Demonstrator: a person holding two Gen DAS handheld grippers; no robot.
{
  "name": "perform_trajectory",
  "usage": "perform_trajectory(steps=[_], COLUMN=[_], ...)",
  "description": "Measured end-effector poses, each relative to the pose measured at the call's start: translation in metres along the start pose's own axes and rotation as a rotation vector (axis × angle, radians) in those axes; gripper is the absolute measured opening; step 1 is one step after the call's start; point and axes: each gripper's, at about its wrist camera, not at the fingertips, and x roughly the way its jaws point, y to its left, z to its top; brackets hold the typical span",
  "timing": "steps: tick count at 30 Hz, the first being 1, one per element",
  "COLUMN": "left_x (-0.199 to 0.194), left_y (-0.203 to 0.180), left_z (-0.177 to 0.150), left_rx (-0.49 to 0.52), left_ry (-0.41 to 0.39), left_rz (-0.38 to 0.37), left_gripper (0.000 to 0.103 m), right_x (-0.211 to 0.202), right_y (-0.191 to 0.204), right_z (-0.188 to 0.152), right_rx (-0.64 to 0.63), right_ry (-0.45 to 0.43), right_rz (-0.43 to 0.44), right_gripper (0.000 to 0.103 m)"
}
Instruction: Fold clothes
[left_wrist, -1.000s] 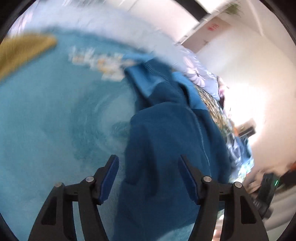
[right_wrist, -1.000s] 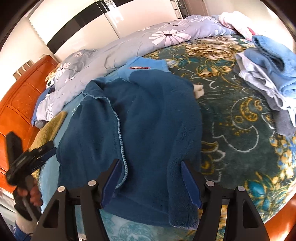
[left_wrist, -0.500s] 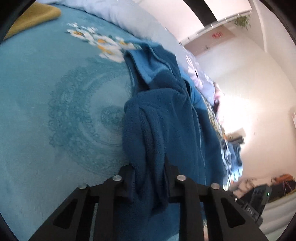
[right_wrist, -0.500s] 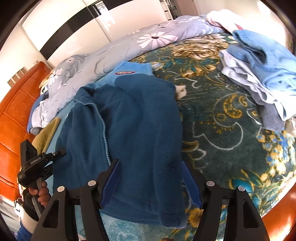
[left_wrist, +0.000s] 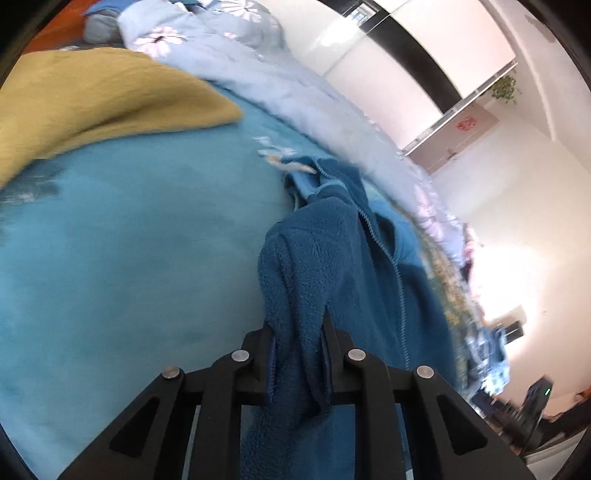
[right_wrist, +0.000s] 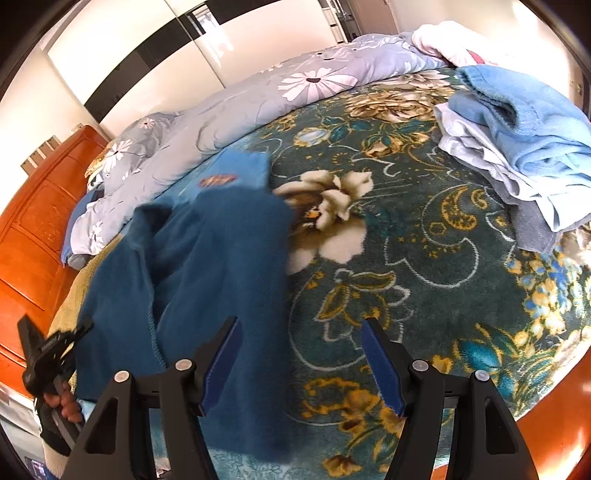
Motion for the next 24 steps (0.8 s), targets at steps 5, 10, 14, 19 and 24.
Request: perform_trajectory(steps=[5,10,14,19,24], left_x=[0.005,-0.008,-0.024,0.006,0.087], left_y=[0.013,0.001,-0.015,-0.033,-0.050], left_z=[-0.008,0.003,0.031,0.097,0.145], left_rx=[0.035,0.131,0.243,0.306,0.221], left_ry=[0.066,0.104,0.058,0.073,0.161], left_rz=[0.014,-0.011,0.027,0.024,-0.042], left_gripper=[0.027,0.042,0.060,0.070,0.070], right_x=[0.019,0.038,0.053,0.086,0.141], right_y=[0.022,0.049,0.066,0.086,0.093], right_z=[0.007,0.029,0.056,0.101,0.149], right_rx=[-0.030,-0.107,-0.166,-0.245,-0.178], right_ry=[0.030,0.045,0.046,0.057,0.112], right_rz=[0.037,0.073,0.070,0.071,0.132], right_gripper=[0.069,0.069,0.069,0.069,0.069])
